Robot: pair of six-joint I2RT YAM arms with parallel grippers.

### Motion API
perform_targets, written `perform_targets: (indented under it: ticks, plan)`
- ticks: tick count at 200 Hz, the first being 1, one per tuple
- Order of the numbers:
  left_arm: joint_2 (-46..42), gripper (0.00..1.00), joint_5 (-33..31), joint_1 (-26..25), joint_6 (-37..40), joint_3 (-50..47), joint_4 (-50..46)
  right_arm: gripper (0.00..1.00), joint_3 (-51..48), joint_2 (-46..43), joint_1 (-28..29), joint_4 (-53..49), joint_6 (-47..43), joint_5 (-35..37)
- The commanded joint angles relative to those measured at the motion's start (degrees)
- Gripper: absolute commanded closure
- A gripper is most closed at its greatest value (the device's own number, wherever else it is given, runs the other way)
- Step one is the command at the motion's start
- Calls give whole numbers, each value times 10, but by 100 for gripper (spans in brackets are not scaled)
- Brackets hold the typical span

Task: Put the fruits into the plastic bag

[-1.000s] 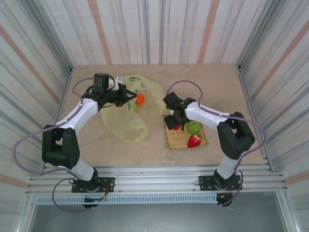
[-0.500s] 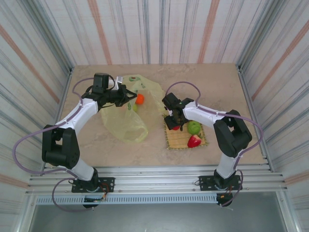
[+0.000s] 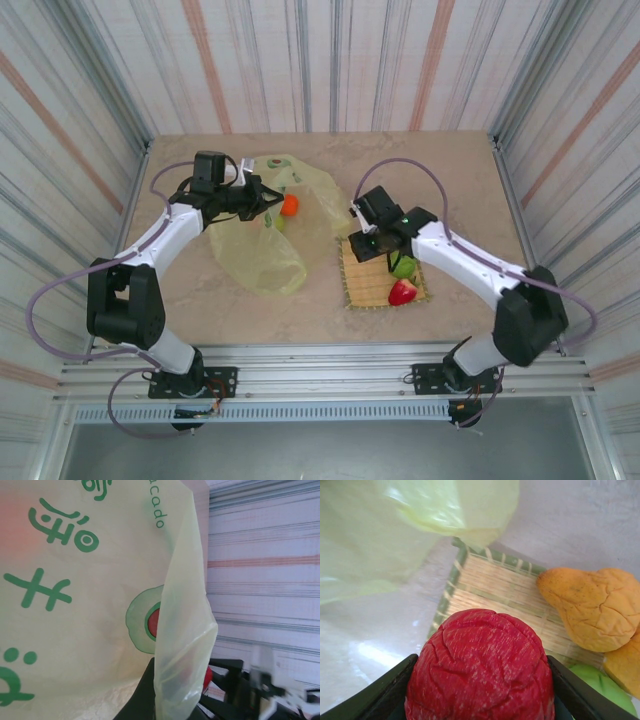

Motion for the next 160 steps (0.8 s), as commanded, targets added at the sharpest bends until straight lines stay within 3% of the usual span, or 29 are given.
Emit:
perform_targets:
  ticks: [1, 29, 73, 160]
  plan:
    - [-2, 100, 12, 4, -3, 4, 6, 38, -34, -41, 23, 62, -9, -64]
    - [-2, 100, 12, 4, -4, 3, 6, 38, -41, -41, 53, 144, 3, -111]
    - [-4, 100, 12, 1, -4, 4, 7, 39, 8, 51, 89, 207, -8, -54]
    - [-6, 100, 15, -1, -6, 3, 9, 39, 48, 222, 110, 393, 8, -24]
